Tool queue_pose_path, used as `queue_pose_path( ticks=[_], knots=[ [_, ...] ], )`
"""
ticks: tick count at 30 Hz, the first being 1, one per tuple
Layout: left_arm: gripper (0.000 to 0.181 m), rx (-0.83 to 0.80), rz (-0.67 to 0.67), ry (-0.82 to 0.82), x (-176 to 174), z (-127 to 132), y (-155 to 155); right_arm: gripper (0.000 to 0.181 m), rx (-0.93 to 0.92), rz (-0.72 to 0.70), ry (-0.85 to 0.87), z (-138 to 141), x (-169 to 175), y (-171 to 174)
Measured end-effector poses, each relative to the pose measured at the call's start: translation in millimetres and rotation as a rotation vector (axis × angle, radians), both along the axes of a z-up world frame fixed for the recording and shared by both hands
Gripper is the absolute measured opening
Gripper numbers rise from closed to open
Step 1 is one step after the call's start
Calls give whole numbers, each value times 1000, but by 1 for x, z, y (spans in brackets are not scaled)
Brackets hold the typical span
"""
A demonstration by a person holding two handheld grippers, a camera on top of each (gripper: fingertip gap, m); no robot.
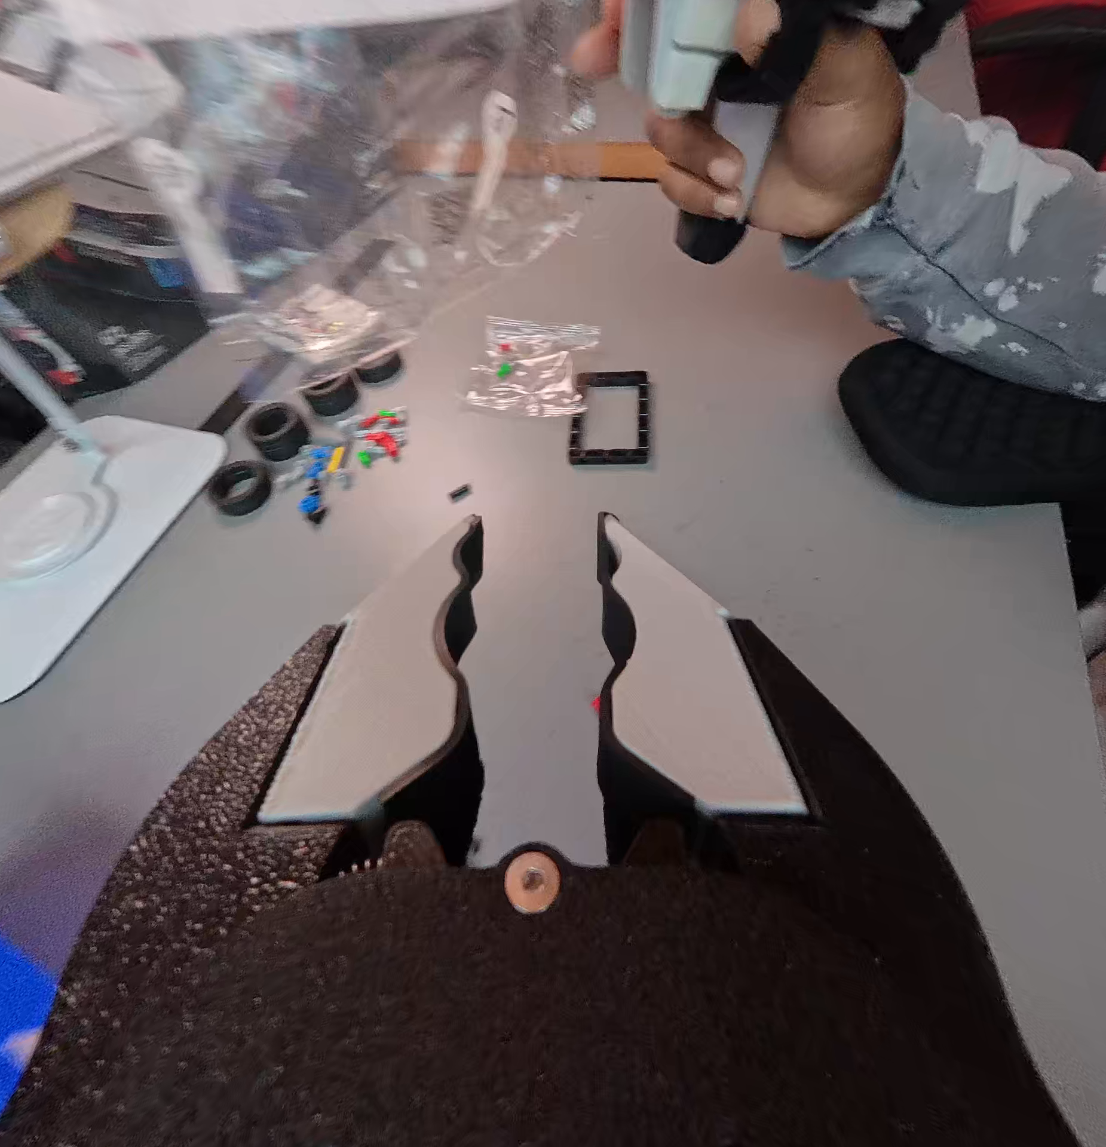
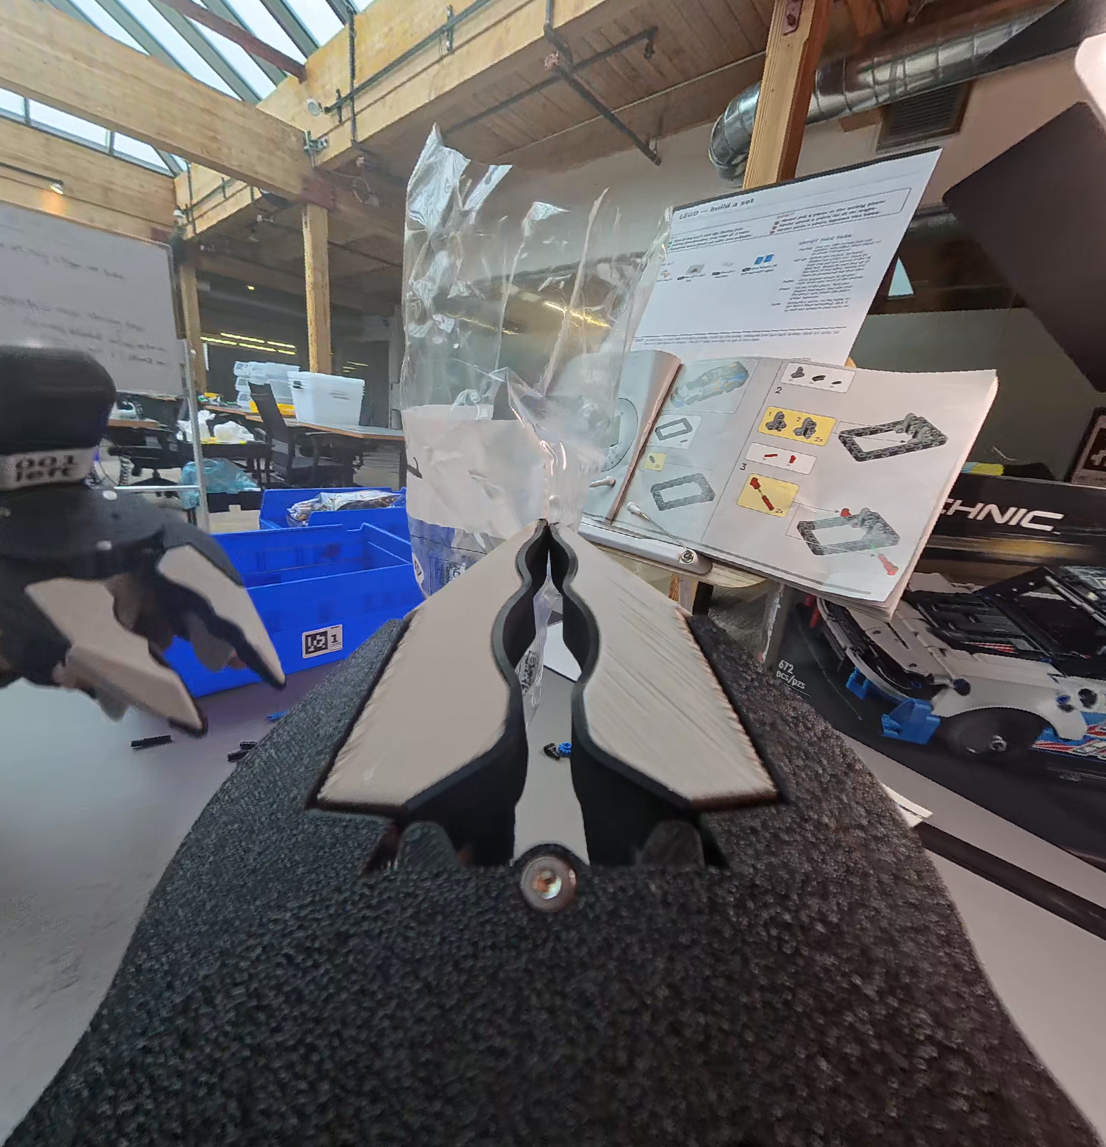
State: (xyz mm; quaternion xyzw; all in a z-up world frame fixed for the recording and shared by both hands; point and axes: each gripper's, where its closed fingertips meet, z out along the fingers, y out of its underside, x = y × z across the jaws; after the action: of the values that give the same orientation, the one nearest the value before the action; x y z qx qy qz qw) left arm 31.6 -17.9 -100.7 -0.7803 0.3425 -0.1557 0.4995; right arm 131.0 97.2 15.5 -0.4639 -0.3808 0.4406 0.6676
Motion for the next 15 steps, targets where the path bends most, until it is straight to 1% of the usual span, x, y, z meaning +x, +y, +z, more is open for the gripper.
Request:
queue_pose_path(
  ticks=[2, 4, 7, 10, 11, 12, 13, 15],
  knots=[
    [35, -79, -93, 6, 49, -33, 12, 0, 2, -25, 7, 3, 4, 5],
    [34, -144, -143, 27, 84, -60, 31, 0, -1, -31, 11, 3, 6, 8],
    [34, -192, -204, 82, 122, -84, 55, 0, 6, -50, 2, 0, 6, 11],
    [35, -245, -216, 215, 132, -110, 73, 0, 6, -51, 2, -1, 6, 11],
    [30, -275, -231, 235, 133, -117, 72, 0, 5, -50, 4, -1, 7, 11],
    [19, -305, -241, 248, 133, -122, 70, 0, 5, -51, 7, -1, 8, 12],
    [10, -316, -245, 255, 131, -124, 67, 0, 4, -50, 10, 0, 9, 12],
    [7, -292, -262, 280, 125, -119, 55, 0, 5, -48, 17, 1, 11, 12]
  ],
)
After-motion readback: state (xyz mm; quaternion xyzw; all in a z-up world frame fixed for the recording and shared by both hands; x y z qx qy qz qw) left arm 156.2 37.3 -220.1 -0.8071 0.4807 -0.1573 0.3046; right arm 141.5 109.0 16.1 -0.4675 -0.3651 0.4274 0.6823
